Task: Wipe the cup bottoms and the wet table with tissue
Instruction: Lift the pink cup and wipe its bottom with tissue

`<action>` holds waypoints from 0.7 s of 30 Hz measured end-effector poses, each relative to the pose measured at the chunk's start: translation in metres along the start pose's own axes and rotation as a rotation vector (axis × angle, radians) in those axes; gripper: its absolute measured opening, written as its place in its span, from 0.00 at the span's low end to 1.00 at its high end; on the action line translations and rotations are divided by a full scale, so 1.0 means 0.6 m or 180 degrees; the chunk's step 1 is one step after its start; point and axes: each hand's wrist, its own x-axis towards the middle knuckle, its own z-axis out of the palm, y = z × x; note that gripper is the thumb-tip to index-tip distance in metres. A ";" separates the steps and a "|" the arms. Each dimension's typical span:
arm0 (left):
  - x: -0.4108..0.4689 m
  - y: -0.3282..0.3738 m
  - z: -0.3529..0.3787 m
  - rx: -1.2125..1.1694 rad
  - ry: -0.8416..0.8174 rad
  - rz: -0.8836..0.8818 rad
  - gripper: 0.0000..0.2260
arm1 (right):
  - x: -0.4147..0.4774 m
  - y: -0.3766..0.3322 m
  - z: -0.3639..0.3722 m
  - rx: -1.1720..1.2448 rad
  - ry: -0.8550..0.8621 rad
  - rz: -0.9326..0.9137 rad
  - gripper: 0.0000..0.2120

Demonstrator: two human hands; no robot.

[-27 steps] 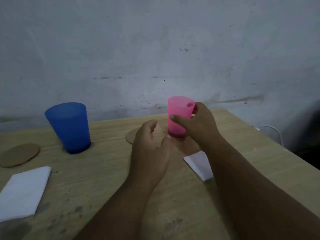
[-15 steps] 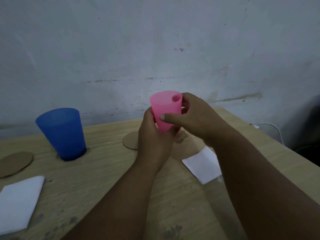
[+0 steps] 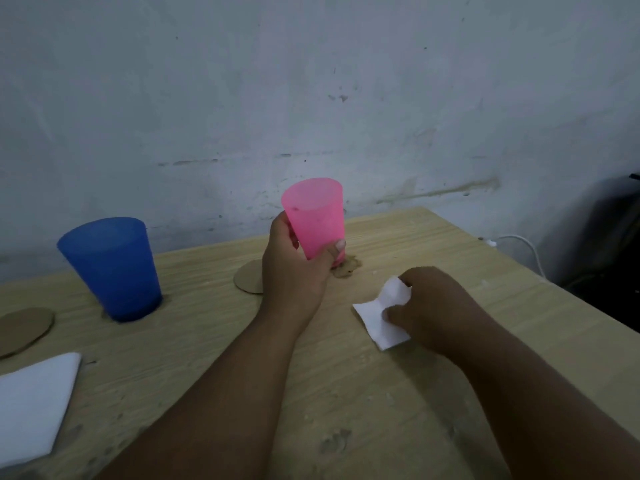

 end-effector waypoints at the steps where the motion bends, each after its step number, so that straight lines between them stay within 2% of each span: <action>1: 0.000 0.000 0.000 0.0001 -0.0008 0.0002 0.30 | 0.004 0.002 -0.001 0.0336 0.0097 0.0027 0.12; 5: -0.005 0.000 0.002 -0.0089 0.0034 0.0052 0.30 | 0.020 -0.002 -0.003 0.1718 0.0813 0.0077 0.02; 8: -0.009 0.004 0.004 -0.0147 0.0080 0.0147 0.31 | 0.049 -0.016 0.017 0.2307 0.1308 0.0262 0.02; 12: -0.012 0.007 0.003 -0.0214 0.0145 0.0225 0.29 | 0.080 -0.037 0.043 0.2831 0.1597 0.0215 0.04; 14: -0.012 0.007 0.004 -0.0240 0.0134 0.0284 0.28 | 0.083 -0.048 0.050 0.2696 0.1516 0.0020 0.04; 16: -0.011 0.006 0.007 -0.0242 0.0108 0.0330 0.28 | 0.084 -0.060 0.054 0.3016 0.1150 -0.0116 0.09; 18: -0.011 0.005 0.009 -0.0240 0.0096 0.0364 0.27 | 0.080 -0.073 0.056 0.3836 0.0588 -0.0181 0.12; 21: -0.008 0.001 0.008 -0.0288 0.0138 0.0374 0.27 | 0.078 -0.079 0.056 0.5256 -0.0089 0.0074 0.15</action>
